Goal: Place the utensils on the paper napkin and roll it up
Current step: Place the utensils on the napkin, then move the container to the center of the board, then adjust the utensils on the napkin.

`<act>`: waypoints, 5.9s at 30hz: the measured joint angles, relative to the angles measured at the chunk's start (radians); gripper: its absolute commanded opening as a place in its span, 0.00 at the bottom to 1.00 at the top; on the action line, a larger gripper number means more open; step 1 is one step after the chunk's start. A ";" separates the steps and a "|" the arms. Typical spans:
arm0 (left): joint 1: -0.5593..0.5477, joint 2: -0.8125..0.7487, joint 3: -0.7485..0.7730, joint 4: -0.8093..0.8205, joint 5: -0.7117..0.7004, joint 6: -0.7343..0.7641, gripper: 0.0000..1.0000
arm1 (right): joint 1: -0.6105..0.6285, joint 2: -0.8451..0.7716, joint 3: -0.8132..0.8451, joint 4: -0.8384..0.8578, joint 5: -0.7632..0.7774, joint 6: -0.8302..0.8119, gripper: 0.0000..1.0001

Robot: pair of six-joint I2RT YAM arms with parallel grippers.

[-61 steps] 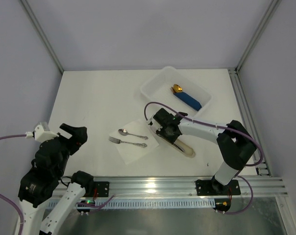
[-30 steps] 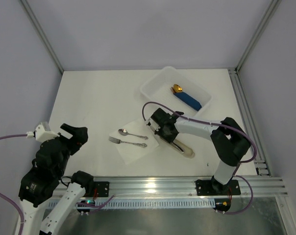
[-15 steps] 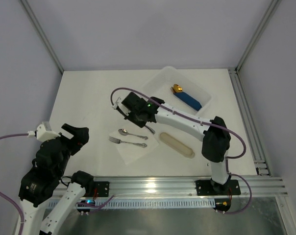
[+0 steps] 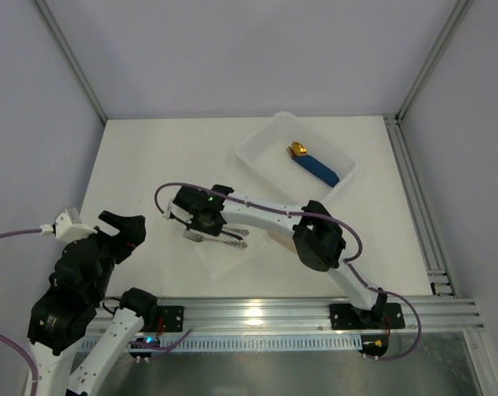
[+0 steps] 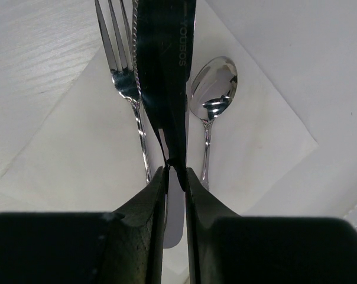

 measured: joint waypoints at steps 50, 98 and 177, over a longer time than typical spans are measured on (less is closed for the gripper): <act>0.000 -0.005 0.000 -0.030 -0.011 0.002 0.90 | -0.002 0.000 -0.125 0.101 -0.009 -0.130 0.11; 0.000 0.010 0.001 -0.045 0.055 0.002 0.90 | -0.035 -0.188 -0.269 0.180 0.056 0.029 0.38; -0.108 0.243 -0.490 0.420 0.390 -0.167 0.12 | -0.224 -0.563 -0.701 0.526 -0.294 0.372 0.86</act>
